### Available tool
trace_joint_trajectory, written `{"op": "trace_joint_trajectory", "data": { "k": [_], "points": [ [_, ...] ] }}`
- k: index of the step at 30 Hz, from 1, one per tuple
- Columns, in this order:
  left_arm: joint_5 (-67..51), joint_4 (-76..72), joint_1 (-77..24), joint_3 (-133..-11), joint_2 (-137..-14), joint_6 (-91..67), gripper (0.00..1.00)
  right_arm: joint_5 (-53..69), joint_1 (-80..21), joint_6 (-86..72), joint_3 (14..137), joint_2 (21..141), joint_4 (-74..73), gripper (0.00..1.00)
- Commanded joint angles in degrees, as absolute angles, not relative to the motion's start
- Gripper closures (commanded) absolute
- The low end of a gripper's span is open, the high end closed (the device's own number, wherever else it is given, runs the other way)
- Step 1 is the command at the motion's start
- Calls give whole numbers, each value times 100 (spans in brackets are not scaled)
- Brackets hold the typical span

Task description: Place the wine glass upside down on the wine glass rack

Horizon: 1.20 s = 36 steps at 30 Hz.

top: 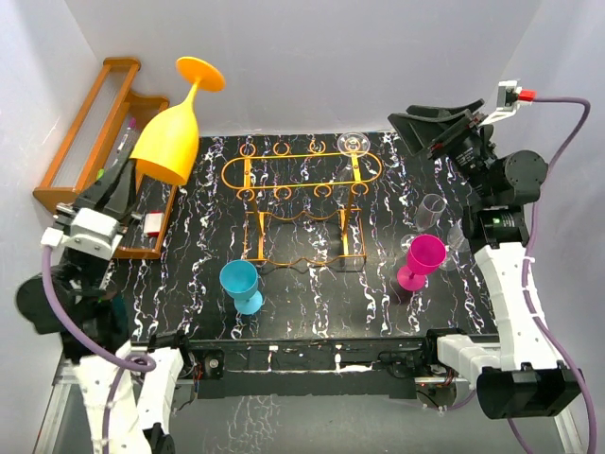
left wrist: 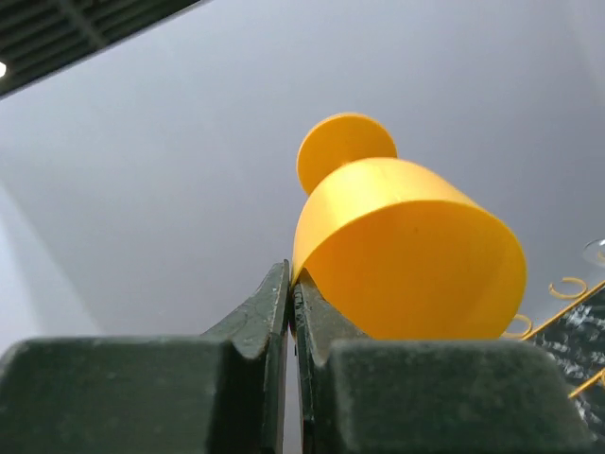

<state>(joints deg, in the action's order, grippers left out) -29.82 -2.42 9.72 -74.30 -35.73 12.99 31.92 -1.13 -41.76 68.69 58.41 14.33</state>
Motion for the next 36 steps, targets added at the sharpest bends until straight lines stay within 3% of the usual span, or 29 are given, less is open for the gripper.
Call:
{"op": "trace_joint_trajectory", "data": {
  "k": [1,4,7,12,18,29,36],
  "points": [
    [-3905,-5860,979,-5582,-4055,-1074,100,4248,-162,-6380,6768,6167,3742,4],
    [-3744,-6963,979,-5490,-4506,-1647,100,4438,-507,-6867,7229,6636,4037,10],
    [-3710,-7643,968,-5598,-4882,-1818,100,3889,-1431,-6321,7858,7001,3509,14],
    [-3680,-8051,732,-5667,-5249,-1734,100,3162,-2949,-6083,8611,7989,3867,28],
    [-3693,-8432,487,-5540,-5389,-1628,100,1967,-4070,-5861,9141,8971,4689,40],
    [-3662,-8674,111,-5268,-5629,-1481,100,768,-4639,-5546,8978,9542,6619,42],
    [-3639,-8661,-33,-5221,-5731,-1380,100,680,-4658,-5521,9049,9655,6791,41]
  ]
}}
